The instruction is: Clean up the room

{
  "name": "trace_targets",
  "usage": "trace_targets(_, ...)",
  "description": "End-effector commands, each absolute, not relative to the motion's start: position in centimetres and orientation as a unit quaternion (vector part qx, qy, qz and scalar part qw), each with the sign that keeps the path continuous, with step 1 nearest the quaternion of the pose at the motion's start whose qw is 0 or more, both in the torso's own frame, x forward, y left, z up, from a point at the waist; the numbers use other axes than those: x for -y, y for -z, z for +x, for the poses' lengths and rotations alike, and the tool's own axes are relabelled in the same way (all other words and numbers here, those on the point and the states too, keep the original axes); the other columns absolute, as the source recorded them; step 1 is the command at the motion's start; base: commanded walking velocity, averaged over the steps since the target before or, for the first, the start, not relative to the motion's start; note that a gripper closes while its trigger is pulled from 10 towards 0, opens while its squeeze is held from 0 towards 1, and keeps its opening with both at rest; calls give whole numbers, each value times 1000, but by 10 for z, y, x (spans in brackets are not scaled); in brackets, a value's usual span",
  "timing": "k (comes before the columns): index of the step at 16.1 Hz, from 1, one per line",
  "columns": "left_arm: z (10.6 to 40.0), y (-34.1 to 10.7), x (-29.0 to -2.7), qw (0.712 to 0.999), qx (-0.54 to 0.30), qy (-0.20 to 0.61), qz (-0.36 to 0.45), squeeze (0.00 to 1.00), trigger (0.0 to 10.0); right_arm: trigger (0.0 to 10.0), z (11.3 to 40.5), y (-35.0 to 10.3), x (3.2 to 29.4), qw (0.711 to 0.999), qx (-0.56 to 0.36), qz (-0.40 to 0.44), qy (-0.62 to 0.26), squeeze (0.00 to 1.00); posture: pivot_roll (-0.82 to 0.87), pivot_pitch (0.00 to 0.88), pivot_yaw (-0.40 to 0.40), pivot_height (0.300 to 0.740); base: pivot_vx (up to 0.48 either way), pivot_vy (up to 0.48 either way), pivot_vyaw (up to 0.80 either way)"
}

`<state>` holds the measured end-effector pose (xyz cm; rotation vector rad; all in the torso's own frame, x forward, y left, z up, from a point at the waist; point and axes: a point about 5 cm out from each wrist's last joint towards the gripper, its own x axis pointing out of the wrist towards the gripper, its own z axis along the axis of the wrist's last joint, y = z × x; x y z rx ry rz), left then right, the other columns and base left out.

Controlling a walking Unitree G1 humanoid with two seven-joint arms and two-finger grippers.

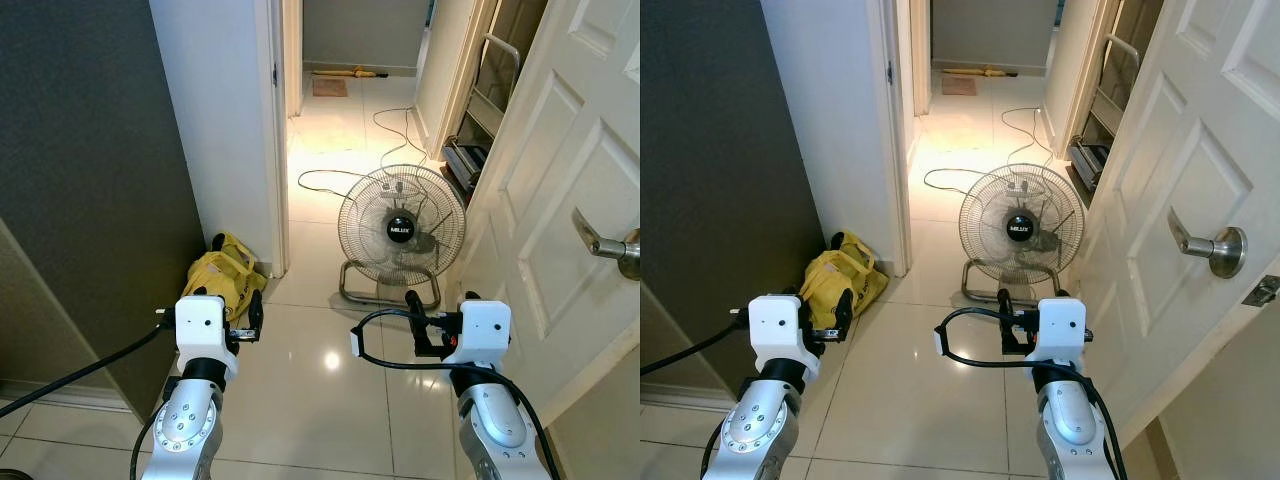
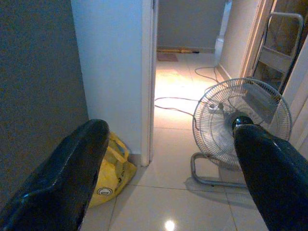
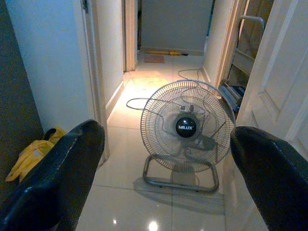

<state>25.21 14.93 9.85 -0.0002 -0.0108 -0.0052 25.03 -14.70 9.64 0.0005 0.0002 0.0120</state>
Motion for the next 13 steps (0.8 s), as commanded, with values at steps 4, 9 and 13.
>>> trace_targets(4, 314, -81, -100, 973, -58, 223, 33, 0, 10000, 10000, 263, -45, 179, 988, -113, 9, 105, 0, -17, 0, -14, 740, 0, 0, 0)
trace_targets(9, 312, -78, -100, 971, -64, 226, 45, 0, 10000, 10000, 263, -44, 177, 988, -115, 8, 99, 0, -15, 0, -11, 740, 0, 459, 0)
trace_targets(13, 312, -76, -99, 970, -68, 228, 58, 0, 10000, 10000, 263, -43, 174, 989, -117, 8, 90, 0, -19, 0, -7, 740, 0, 240, 337)
